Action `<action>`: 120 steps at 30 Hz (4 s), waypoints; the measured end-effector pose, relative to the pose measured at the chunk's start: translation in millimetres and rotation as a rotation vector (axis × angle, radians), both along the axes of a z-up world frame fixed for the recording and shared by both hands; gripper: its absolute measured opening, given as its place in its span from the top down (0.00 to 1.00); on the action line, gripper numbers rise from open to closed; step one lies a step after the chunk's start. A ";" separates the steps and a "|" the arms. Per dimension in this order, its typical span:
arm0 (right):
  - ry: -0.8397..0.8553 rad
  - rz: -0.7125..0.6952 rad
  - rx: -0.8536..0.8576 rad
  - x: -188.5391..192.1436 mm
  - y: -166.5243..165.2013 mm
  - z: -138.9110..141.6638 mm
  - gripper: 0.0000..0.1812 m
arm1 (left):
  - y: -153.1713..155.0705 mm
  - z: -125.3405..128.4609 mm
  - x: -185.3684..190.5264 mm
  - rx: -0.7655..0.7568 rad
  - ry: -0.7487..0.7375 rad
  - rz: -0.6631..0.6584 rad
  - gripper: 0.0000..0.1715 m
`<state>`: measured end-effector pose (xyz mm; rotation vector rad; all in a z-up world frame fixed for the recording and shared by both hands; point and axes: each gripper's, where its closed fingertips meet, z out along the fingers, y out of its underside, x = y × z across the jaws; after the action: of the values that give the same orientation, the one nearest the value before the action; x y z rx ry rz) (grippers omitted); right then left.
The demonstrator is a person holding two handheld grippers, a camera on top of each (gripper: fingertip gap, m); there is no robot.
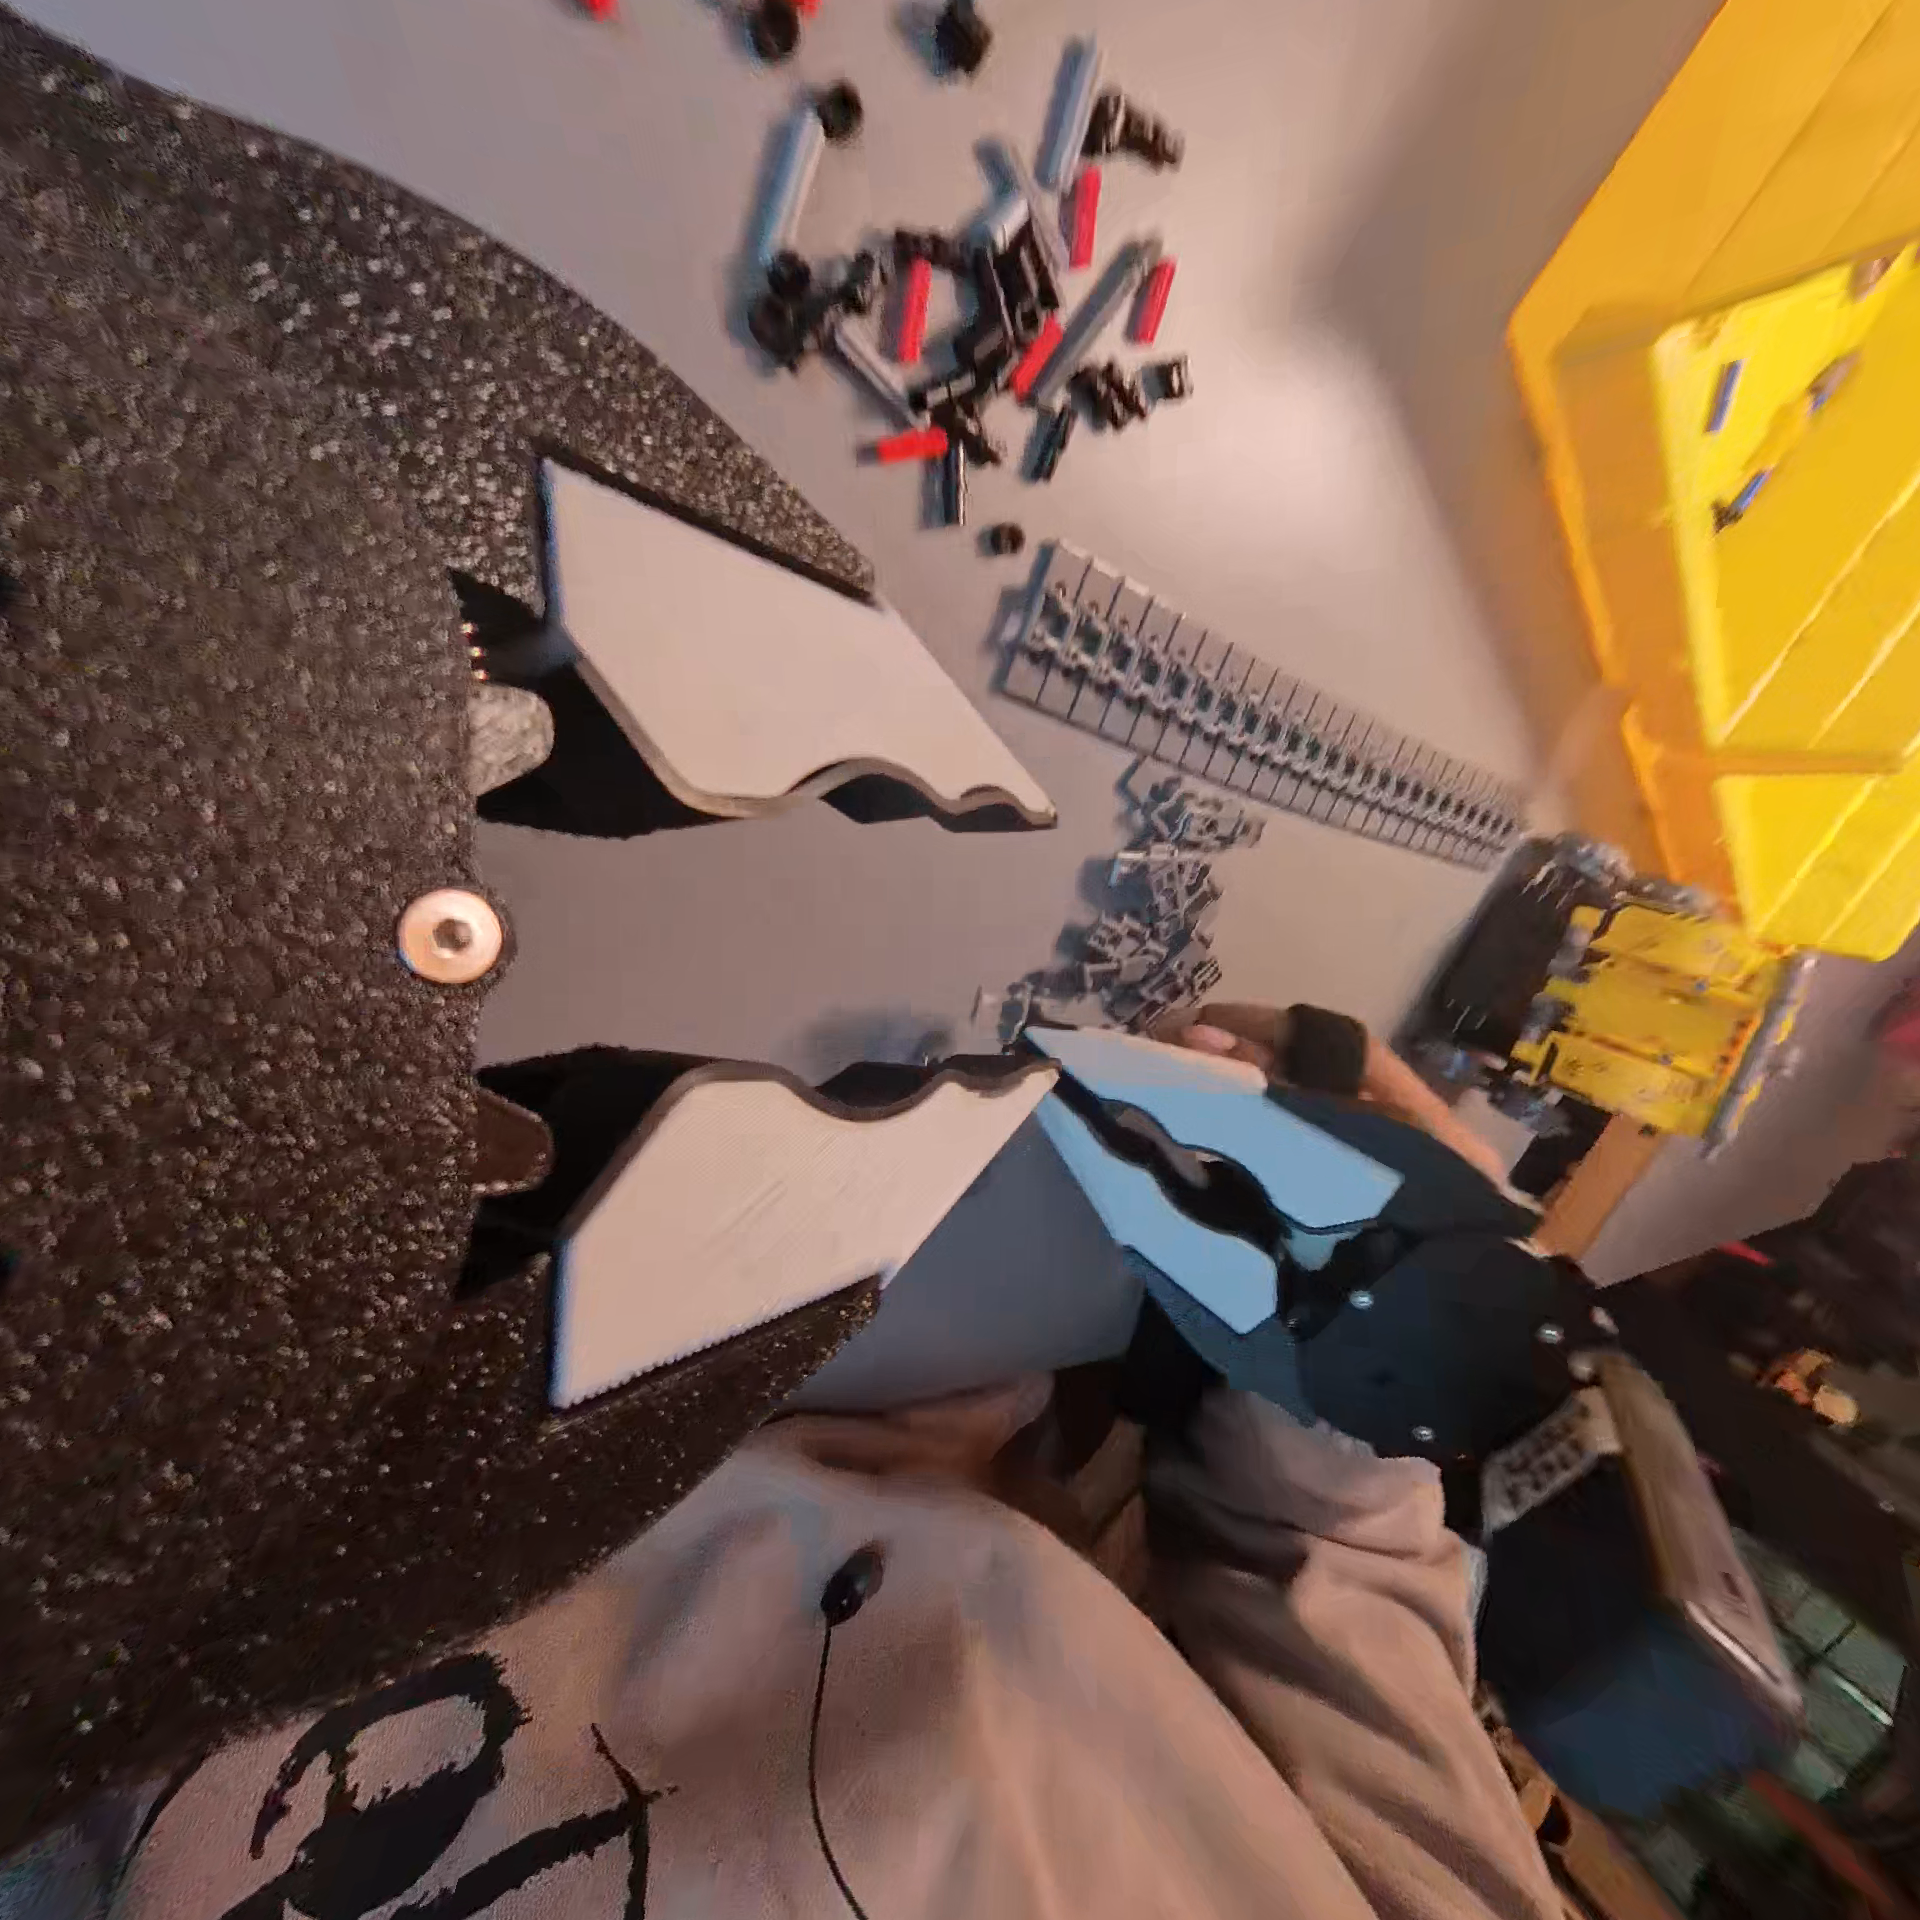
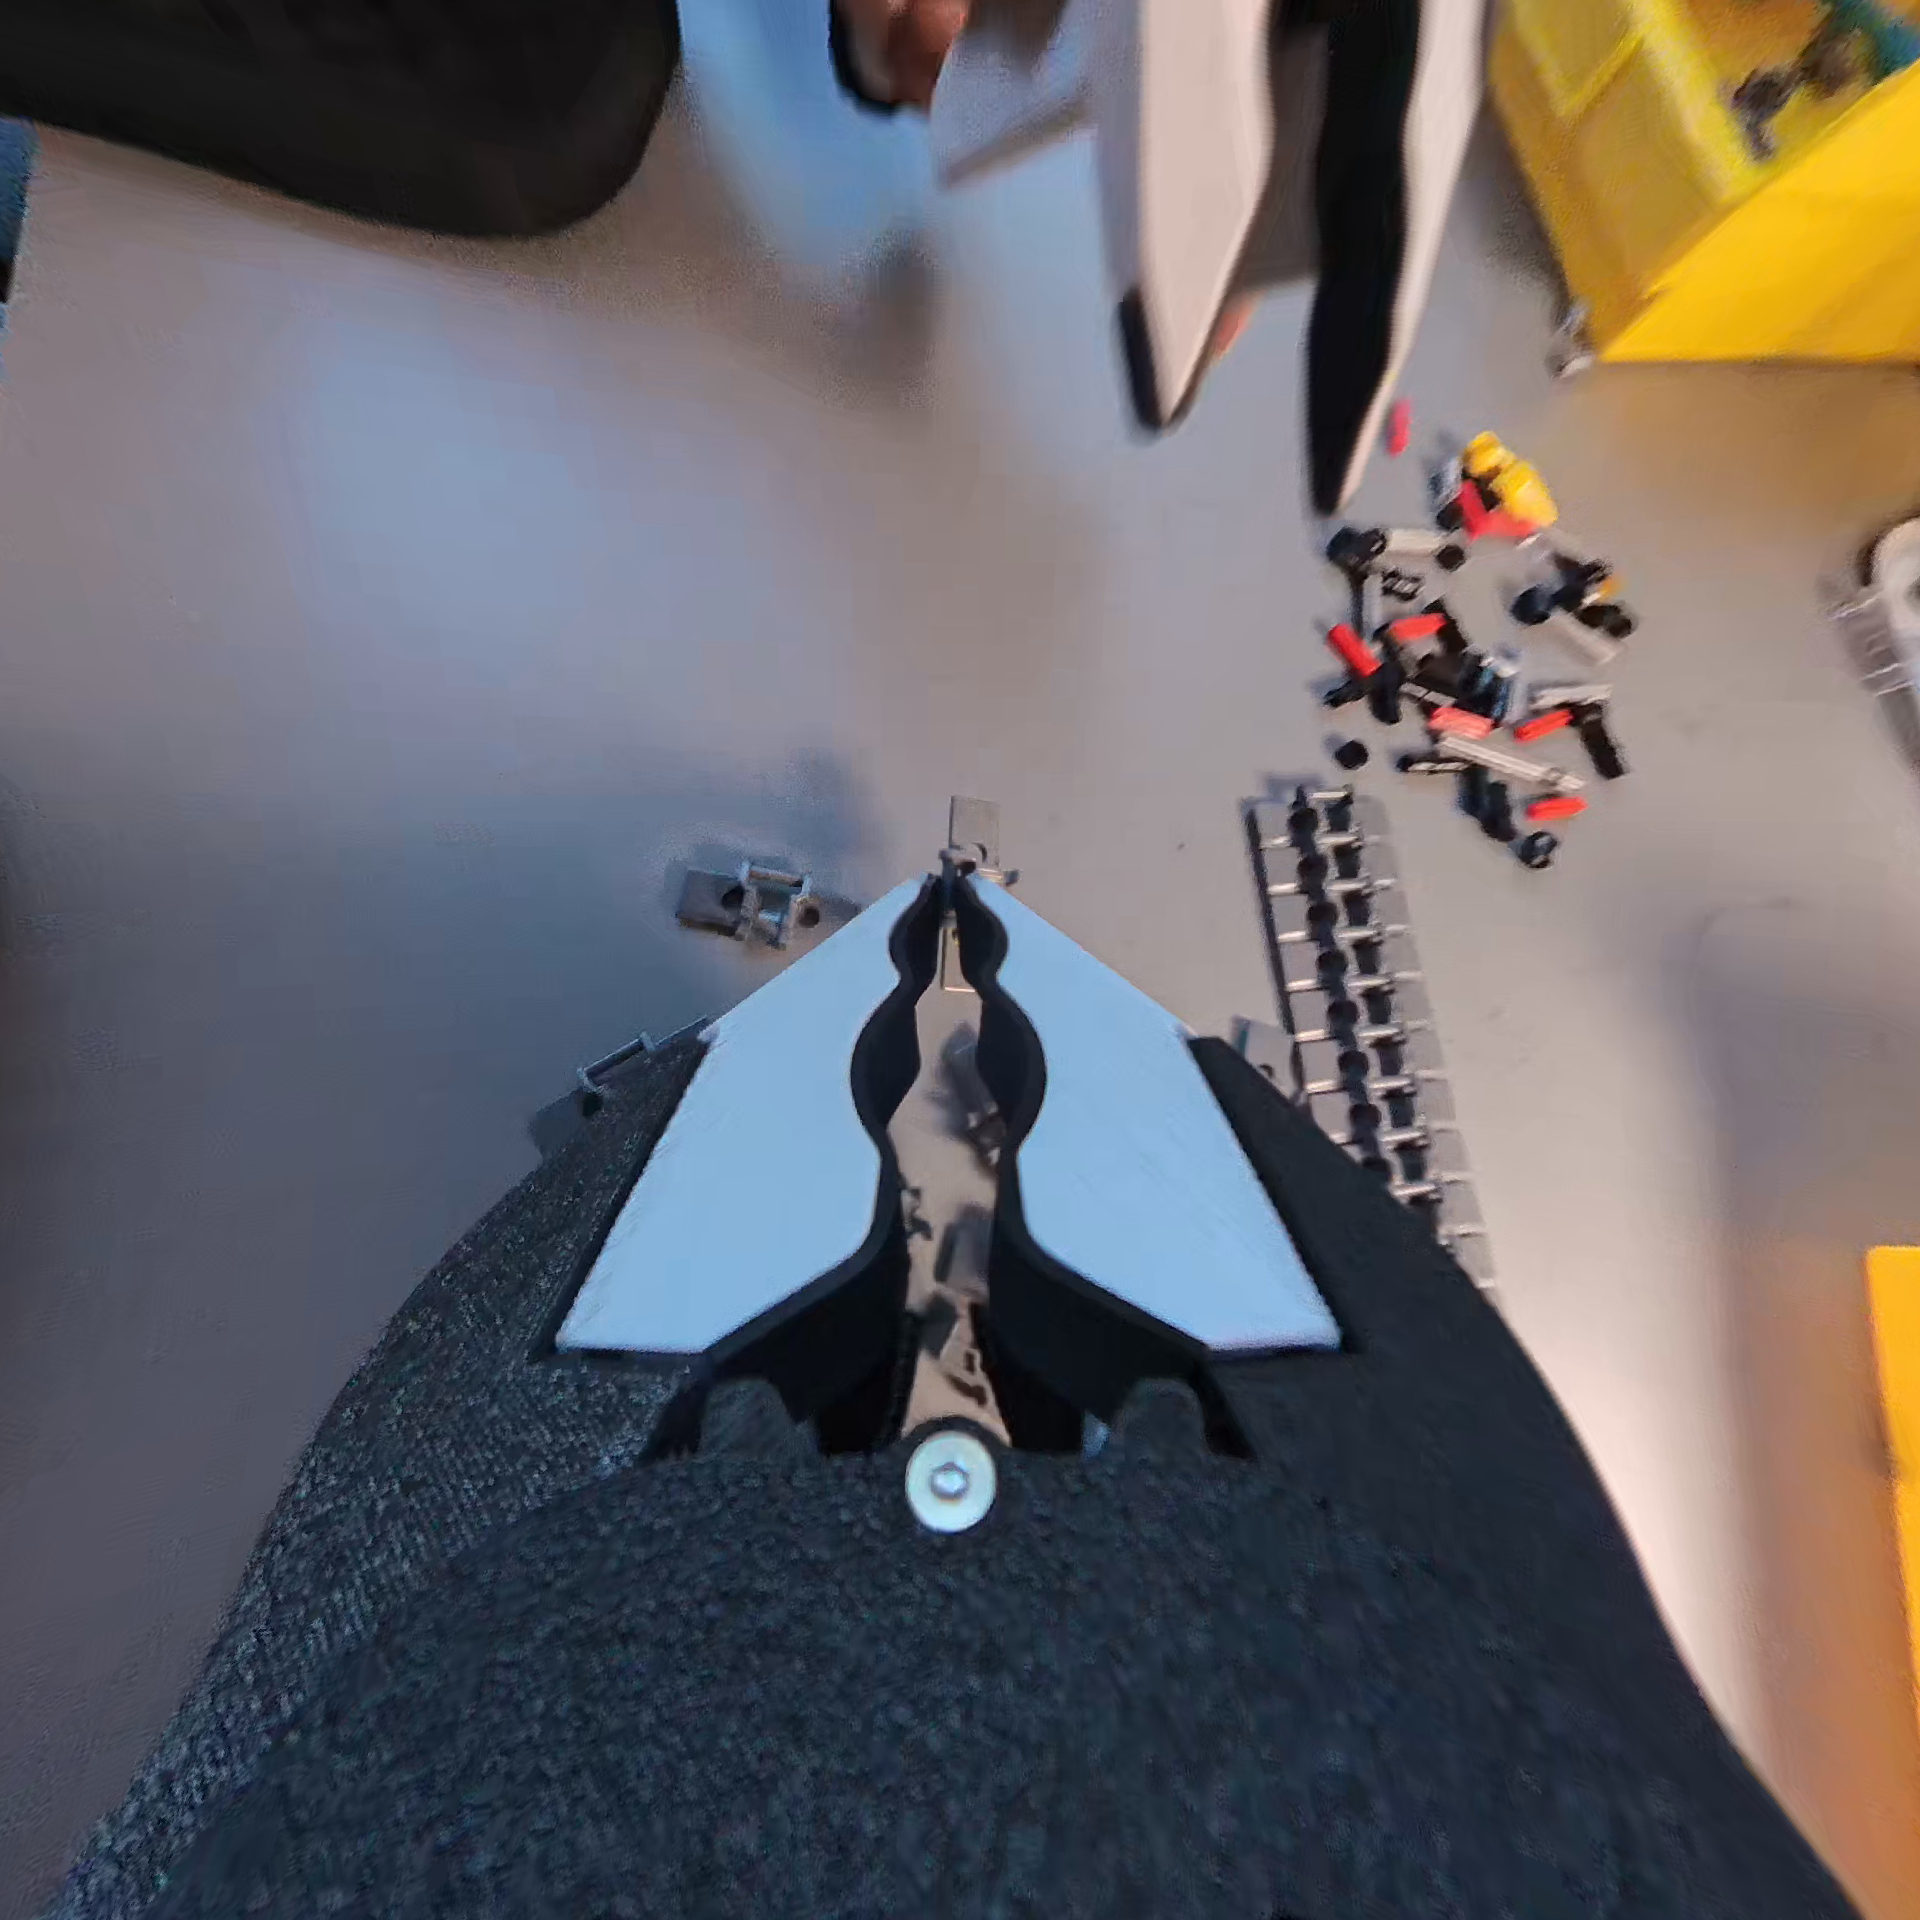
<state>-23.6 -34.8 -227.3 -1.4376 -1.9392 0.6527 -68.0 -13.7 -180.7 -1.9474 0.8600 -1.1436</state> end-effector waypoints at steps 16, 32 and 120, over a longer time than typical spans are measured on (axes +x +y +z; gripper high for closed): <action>0.340 0.049 0.054 -5.6 -6.1 58.6 1.00 | -27.1 11.7 35.6 0.154 0.029 -0.167 0.80; 0.109 0.079 -0.097 0.4 -19.4 14.5 0.80 | 61.8 35.0 -71.8 0.311 0.106 0.405 0.94; 0.529 -0.056 0.221 10.5 25.9 101.4 0.90 | 2.1 13.6 45.5 -0.162 -0.160 -0.040 1.00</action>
<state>-13.1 -9.0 -126.0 -1.0475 -1.4977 0.6856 -22.5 -11.6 -167.1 -1.9424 0.7439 -1.4107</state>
